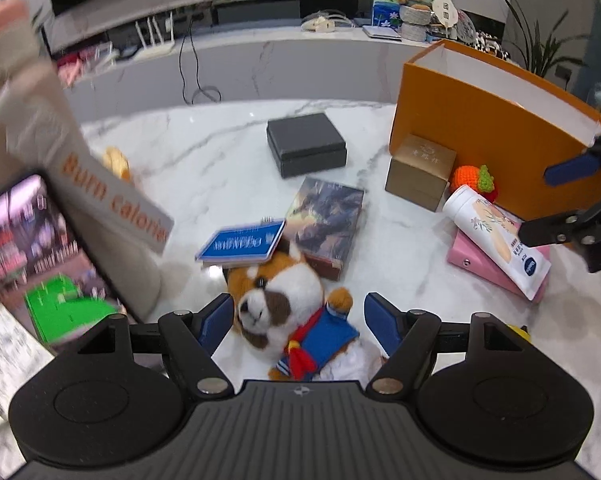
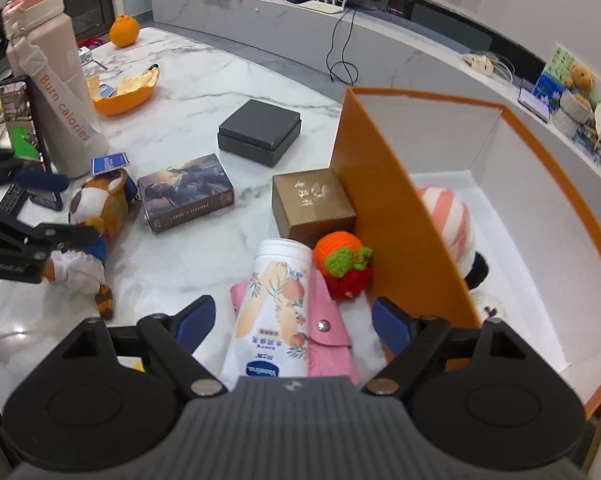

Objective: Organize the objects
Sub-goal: 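Grasp the sailor dog plush with the left gripper while the right gripper grasps the white lotion tube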

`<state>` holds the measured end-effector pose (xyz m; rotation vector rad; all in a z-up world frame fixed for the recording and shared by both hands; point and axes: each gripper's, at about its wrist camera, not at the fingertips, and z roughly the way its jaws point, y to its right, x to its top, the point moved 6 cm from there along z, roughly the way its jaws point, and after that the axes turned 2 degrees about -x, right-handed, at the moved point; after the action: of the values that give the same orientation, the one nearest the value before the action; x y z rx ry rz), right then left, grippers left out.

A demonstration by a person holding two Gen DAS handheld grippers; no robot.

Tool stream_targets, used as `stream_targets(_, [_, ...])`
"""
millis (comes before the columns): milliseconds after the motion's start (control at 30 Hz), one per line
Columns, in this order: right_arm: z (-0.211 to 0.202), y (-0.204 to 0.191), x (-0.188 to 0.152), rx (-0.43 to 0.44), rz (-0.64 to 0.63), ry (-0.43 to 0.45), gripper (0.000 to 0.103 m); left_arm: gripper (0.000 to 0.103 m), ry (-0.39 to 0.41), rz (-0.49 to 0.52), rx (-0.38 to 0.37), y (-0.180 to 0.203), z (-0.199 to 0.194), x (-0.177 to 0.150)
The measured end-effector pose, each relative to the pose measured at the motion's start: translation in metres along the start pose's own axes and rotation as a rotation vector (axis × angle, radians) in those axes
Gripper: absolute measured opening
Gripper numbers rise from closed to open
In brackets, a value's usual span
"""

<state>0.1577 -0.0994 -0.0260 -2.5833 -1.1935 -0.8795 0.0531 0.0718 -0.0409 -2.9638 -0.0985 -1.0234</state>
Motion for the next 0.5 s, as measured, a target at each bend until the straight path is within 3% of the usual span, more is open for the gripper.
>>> stream_targets(233, [0.013, -0.006, -0.003, 0.013, 0.041, -0.015, 0.081, 0.085, -0.05, -0.053, -0.032, -0.006, 0.014, -0.008])
stream_targets(500, [0.021, -0.005, -0.004, 0.021, 0.077, -0.017, 0.077, 0.086, -0.051, -0.07, -0.025, -0.006, 0.021, -0.006])
